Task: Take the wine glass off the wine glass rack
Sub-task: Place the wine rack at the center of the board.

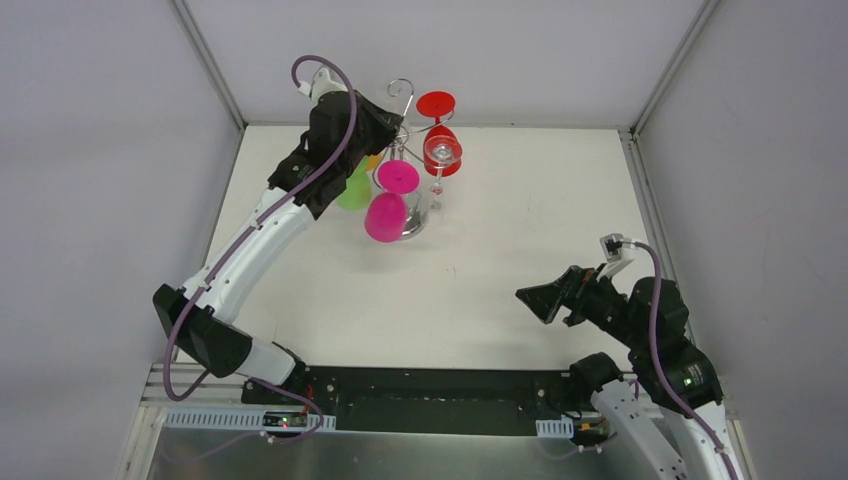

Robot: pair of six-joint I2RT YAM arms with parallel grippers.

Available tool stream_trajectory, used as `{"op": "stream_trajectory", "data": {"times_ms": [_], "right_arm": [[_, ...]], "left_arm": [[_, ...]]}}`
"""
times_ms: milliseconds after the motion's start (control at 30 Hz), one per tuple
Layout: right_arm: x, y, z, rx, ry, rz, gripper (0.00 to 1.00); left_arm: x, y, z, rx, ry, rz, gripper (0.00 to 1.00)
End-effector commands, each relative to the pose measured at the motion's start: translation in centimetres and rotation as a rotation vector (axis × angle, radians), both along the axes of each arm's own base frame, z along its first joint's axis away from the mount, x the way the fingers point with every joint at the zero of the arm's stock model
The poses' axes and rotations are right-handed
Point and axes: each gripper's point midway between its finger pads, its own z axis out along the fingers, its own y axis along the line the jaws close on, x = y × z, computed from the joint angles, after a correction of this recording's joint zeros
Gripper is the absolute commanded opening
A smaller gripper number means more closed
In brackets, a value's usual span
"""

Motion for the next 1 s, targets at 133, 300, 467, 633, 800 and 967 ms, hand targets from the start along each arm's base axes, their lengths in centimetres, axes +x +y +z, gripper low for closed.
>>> {"op": "stream_trajectory", "data": {"times_ms": [133,300,467,633,800,967], "right_arm": [[-0.4,-0.2,1.9,0.000,-0.042,0.007,0.99],[-0.5,-0.2,1.9,0.000,-0.034,0.006,0.99],[-0.6,-0.4,1.9,0.000,-0.031,0.000,0.99],[-0.6,-0.4,1.7,0.000,-0.024,-0.007,0.99],[-0.5,-0.4,1.4,-0.001,-0.015,-0.010,0.99],[-0.4,-0.4,1.1,-0.002,-0.007,-0.013,0.99]], "left_arm": [[-3.4,-1.4,18.4,-0.326,-0.471,-0.042,0.00],[-3.8,-3.5,18.6,-0.333,-0.466,-0.086,0.00],[-4.4,-4.7,18.8,-0.344,-0.467,-0.106,0.00],[-5.2,-5.2,18.8,-0.348,-0.467,-0.122,0.00],[-5.9,-5.8,19.0,-0.352,-0.470,-0.139,0.00],[-6.9,-6.5,19.2,-0.353,-0.472,-0.162,0.00]]}}
